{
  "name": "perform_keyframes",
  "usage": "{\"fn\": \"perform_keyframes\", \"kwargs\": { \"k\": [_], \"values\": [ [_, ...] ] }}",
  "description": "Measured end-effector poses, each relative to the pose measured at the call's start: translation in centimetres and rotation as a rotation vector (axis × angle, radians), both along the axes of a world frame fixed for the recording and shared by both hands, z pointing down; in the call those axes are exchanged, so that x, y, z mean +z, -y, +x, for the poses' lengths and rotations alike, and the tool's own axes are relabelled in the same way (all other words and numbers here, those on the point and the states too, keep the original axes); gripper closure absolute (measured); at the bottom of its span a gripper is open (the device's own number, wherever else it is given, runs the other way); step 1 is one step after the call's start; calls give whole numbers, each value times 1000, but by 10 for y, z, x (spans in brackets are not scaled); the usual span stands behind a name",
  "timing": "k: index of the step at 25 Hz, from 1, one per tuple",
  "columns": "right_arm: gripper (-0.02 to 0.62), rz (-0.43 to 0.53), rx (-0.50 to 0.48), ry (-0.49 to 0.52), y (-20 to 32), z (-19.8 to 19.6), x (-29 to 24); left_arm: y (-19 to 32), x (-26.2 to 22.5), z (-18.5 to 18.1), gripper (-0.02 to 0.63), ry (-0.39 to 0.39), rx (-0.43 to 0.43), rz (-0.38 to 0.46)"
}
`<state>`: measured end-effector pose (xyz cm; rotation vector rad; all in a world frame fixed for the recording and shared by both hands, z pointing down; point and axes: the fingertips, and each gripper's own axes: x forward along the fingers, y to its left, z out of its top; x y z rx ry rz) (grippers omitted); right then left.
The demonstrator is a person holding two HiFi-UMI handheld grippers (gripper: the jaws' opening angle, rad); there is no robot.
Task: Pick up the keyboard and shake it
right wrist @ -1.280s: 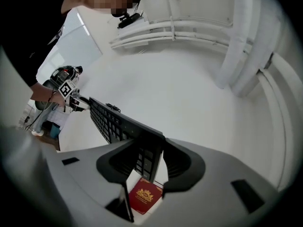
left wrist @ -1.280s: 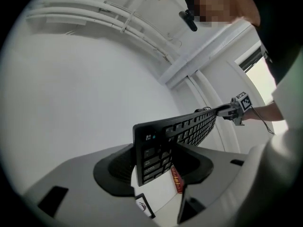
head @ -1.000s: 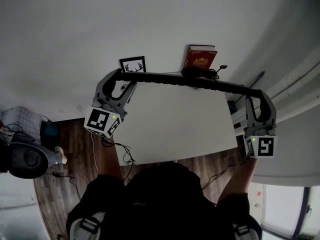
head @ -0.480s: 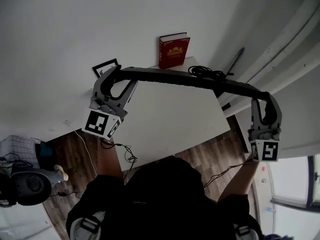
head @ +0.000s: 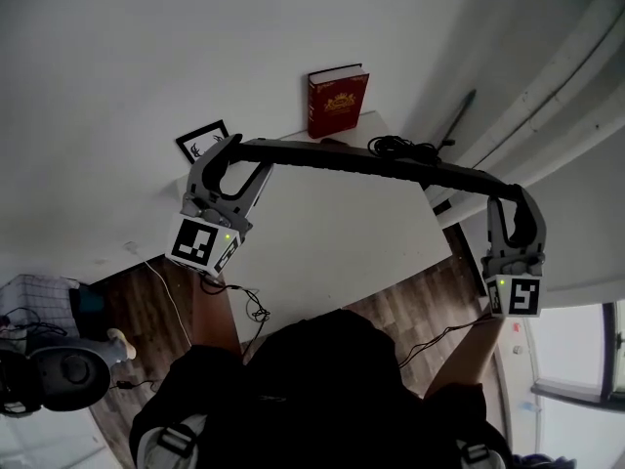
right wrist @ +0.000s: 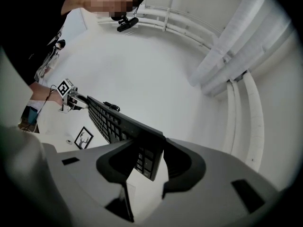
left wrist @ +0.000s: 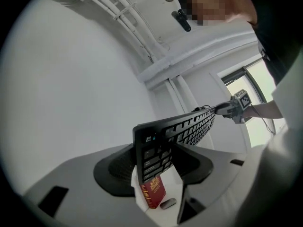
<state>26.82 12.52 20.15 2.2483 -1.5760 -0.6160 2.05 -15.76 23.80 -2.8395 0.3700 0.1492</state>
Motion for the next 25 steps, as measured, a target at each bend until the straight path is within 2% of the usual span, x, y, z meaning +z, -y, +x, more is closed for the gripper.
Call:
{"fn": "perform_keyframes", "kwargs": {
  "k": [3, 6, 13, 18, 21, 25],
  "values": [
    [425, 3, -50, 15, 22, 4, 6, 8, 4, -12, 379, 14, -54, 1],
    [425, 3, -127, 28, 65, -2, 9, 28, 5, -40, 379, 29, -136, -3],
    [425, -15, -412, 56, 175, -52, 23, 50, 7, -149, 380, 75, -417, -22],
    [425, -30, -532, 103, 212, -97, 28, 39, 13, -210, 379, 96, -561, -46],
    [425, -37, -600, 83, 220, -105, 36, 28, 18, -226, 380, 104, -615, -62],
    [425, -50, -620, 103, 217, -106, 44, 18, 28, -225, 379, 103, -624, -89]
  ]
}}
